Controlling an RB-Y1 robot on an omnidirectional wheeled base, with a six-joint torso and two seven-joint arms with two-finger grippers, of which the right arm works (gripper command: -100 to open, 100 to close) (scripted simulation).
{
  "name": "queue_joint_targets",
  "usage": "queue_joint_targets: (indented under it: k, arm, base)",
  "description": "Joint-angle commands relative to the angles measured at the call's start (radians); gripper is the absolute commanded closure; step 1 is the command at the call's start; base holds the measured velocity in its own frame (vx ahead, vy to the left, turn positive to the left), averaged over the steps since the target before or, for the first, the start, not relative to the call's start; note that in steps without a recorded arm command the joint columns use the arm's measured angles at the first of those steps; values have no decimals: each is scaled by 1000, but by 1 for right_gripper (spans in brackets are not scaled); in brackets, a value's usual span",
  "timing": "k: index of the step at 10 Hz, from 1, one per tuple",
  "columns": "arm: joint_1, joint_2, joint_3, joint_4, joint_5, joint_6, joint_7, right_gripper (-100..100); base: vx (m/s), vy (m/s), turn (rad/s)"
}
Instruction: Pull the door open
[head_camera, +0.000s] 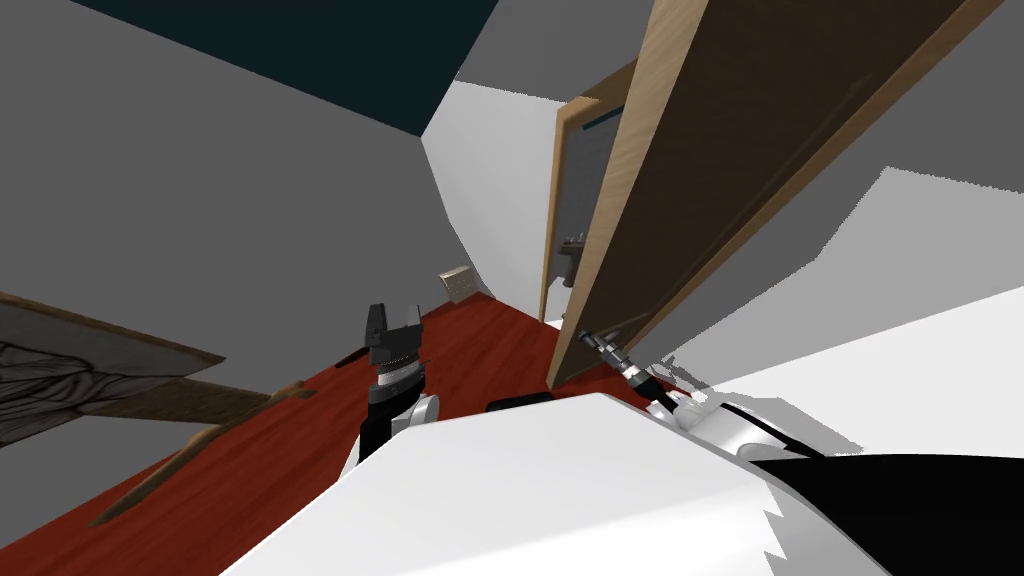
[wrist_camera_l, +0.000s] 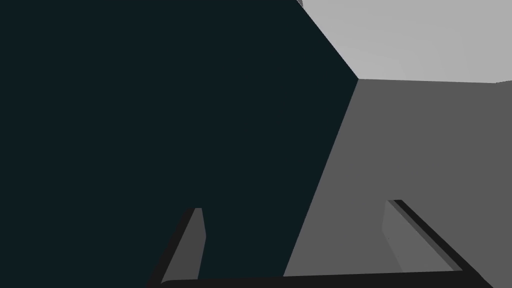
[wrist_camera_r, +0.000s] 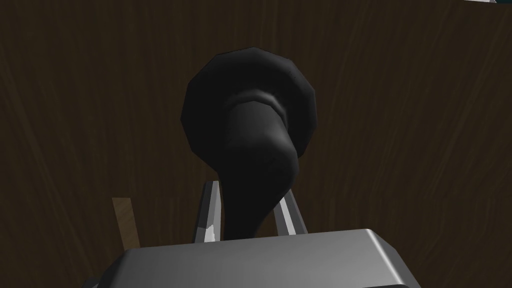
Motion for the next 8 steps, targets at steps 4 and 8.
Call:
queue_joint_targets:
  k: [4, 8]
  arm:
    - [31, 5, -15, -76, 33, 35, -6, 100]
    - [27, 17, -31, -108, 76, 56, -15, 100]
  base:
    - [-99, -53, 43]
    - [-108, -46, -17]
